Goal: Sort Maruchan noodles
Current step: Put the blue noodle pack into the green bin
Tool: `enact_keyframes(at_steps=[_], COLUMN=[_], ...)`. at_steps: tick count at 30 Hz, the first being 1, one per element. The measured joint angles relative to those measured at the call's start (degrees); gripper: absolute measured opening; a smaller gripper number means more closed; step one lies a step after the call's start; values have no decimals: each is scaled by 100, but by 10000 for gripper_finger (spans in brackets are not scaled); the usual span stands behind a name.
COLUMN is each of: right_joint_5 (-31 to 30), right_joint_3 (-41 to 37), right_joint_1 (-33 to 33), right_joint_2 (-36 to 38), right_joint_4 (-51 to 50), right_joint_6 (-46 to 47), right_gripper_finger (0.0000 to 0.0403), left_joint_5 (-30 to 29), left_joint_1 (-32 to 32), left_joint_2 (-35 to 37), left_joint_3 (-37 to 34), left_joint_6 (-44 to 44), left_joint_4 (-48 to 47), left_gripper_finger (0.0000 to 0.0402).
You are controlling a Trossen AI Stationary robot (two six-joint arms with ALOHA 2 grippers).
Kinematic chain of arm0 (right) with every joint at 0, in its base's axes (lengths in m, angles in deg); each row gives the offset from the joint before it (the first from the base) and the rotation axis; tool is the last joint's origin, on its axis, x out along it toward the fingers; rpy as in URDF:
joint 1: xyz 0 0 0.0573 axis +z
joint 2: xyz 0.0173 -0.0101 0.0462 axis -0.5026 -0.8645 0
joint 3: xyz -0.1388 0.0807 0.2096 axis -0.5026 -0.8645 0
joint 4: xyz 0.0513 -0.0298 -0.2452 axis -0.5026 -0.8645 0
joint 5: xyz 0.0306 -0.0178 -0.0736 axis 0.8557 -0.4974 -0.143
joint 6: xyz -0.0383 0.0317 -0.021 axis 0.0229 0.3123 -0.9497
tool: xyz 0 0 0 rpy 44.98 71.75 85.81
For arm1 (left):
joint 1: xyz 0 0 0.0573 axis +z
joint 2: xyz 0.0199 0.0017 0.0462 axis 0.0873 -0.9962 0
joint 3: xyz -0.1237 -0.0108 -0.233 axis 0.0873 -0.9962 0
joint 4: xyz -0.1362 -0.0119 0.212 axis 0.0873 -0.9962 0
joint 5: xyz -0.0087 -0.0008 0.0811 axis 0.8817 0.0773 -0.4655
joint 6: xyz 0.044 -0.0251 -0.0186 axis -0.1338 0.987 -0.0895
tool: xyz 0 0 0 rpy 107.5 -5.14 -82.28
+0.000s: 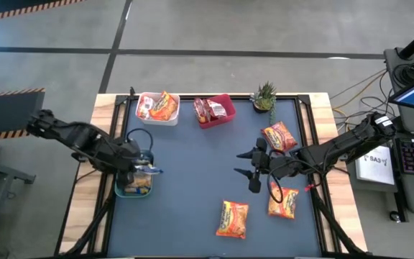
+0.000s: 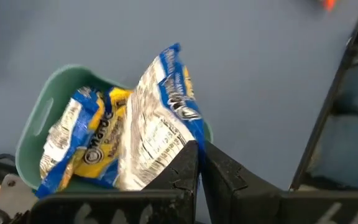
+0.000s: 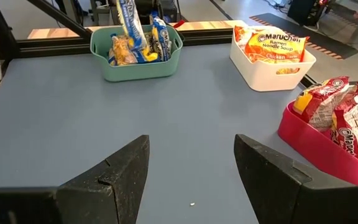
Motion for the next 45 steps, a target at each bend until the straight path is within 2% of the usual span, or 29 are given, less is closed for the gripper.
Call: enact_keyframes(at_steps=[8,14,17,21,29,37,45], right_joint_5=[1,2,2,6,8,9,10], right_joint_3=[-1,-79,-133,-166,-297,-338,-338], right_joint_1=[0,0,0,0,0,2,2], right_joint_2=[0,-2,-2,-2,-2,-2,-2], right_joint_4=[-10,-11,8,21,19,17,18], right_joint_6=[-3,-2,85,408,558,601,603], right_gripper_finger=[224,224,224,224,224,224,224], left_joint_5=[-236,-230,-167,19,13,13,12], left_joint_1=[-2,-4,-15,-66,-247,-356,-354], left_joint_2=[102,-58,-206,-481,-1635,-2996,-3908], left_joint_3=[301,-191,-538,-922,-1066,-1071,-1040], left_joint_6=[590,759,446,-103,-1090,-1581,-1801], left_joint_4=[7,-4,545,1765,3403,3599,3662], left_gripper_finger=[0,0,0,0,0,0,0])
